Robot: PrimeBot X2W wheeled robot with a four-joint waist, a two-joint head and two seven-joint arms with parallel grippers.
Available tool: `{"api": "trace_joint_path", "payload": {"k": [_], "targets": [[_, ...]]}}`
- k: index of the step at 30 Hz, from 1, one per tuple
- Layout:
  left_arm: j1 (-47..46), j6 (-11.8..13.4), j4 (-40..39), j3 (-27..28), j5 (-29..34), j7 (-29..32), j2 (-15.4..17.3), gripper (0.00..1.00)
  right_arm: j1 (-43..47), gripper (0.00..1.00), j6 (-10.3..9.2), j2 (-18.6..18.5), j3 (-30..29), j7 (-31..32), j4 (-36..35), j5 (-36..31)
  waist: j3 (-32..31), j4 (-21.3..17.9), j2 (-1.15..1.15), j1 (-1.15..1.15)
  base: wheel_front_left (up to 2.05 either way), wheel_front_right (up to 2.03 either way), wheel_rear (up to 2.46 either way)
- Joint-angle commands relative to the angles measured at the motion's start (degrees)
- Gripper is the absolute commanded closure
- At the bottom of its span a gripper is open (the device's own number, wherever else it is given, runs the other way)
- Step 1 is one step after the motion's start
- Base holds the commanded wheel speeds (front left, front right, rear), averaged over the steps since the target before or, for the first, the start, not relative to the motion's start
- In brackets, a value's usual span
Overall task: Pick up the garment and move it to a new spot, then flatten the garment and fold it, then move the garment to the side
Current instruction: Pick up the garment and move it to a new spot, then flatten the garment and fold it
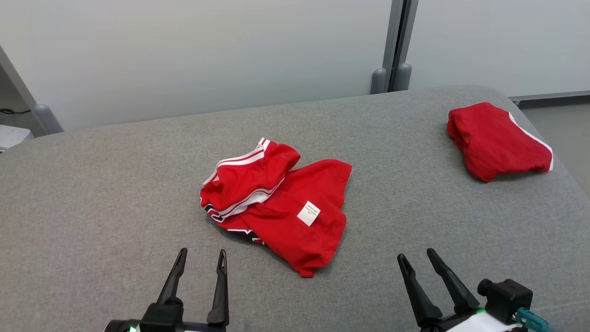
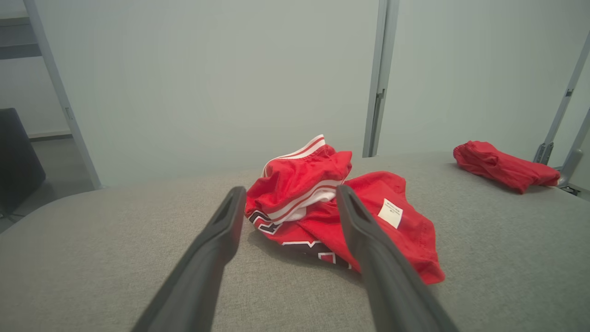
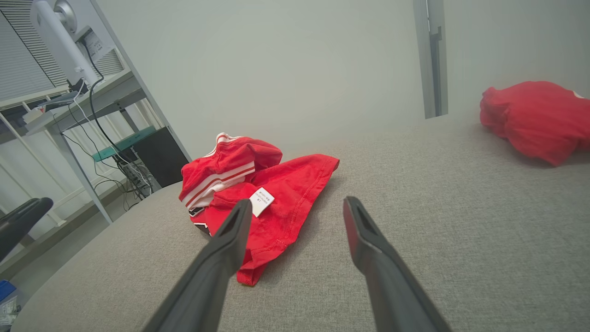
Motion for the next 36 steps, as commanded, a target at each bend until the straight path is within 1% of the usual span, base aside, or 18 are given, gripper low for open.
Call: {"api": "trace_joint_path", "payload": {"k": [1, 6, 9, 13, 17, 21, 24, 30, 36], "targets": [[-1.6, 0.5, -1.4, 1.2, 1.8, -0.3, 0.1, 0.0, -1.0, 0.0, -0.01, -0.3, 1.0, -0.2, -1.0, -0.6, -0.1, -0.1, 0.0, 0.0, 0.0, 0.0, 0.0], [-3.4, 0.4, -0.4, 0.2, 4.7, -0.3, 0.1, 0.0, -1.2, 0.0, -0.01, -0.3, 1.1, -0.2, -0.9, -0.7, 0.0, -0.5, 0.0, 0.0, 0.0, 0.0, 0.0], [-5.9, 0.5, 0.8, -1.3, 5.0, -0.3, 0.1, 0.0, -1.4, 0.0, -0.01, -0.3, 1.1, -0.2, -1.0, -0.7, 0.3, -0.8, 0.0, 0.0, 0.0, 0.0, 0.0], [-10.3, 0.4, 5.2, -4.5, 4.9, -0.3, 0.1, 0.0, -1.8, 0.0, -0.01, -0.5, 1.4, -0.2, -1.0, -0.8, 1.1, -1.3, 0.0, 0.0, 0.0, 0.0, 0.0], [-15.7, 0.5, 10.8, -7.4, 3.0, -0.3, 0.1, 0.0, -2.2, 0.0, -0.01, -0.8, 2.2, -0.2, -0.6, -1.1, 1.7, -1.6, 0.0, 0.0, 0.0, 0.0, 0.0], [-20.8, 1.3, 16.6, -10.3, 1.1, -0.3, 0.1, 0.0, -2.8, 0.0, -0.01, -1.1, 2.6, -0.2, -0.7, -0.9, 2.9, -1.9, 0.0, 0.0, 0.0, 0.0, 0.0], [-25.0, 2.4, 20.9, -12.3, 0.1, -0.3, 0.1, 0.0, -3.6, 0.0, -0.01, -1.3, 3.0, -0.2, -0.8, -0.8, 4.1, -2.3, 0.0, 0.0, 0.0, 0.0, 0.0], [-32.1, 7.0, 27.2, -14.7, -1.3, -0.3, 0.1, 0.0, -5.9, 0.0, -0.01, -1.6, 4.4, -0.2, -0.6, -0.2, 7.6, -3.8, 0.0, 0.0, 0.0, 0.0, 0.0], [-38.7, 9.4, 32.9, -16.3, -3.6, -0.3, 0.1, 0.0, -9.3, 0.0, -0.01, -1.6, 6.0, -0.2, -0.4, 0.4, 11.5, -5.3, 0.0, 0.0, 0.0, 0.0, 0.0]]}}
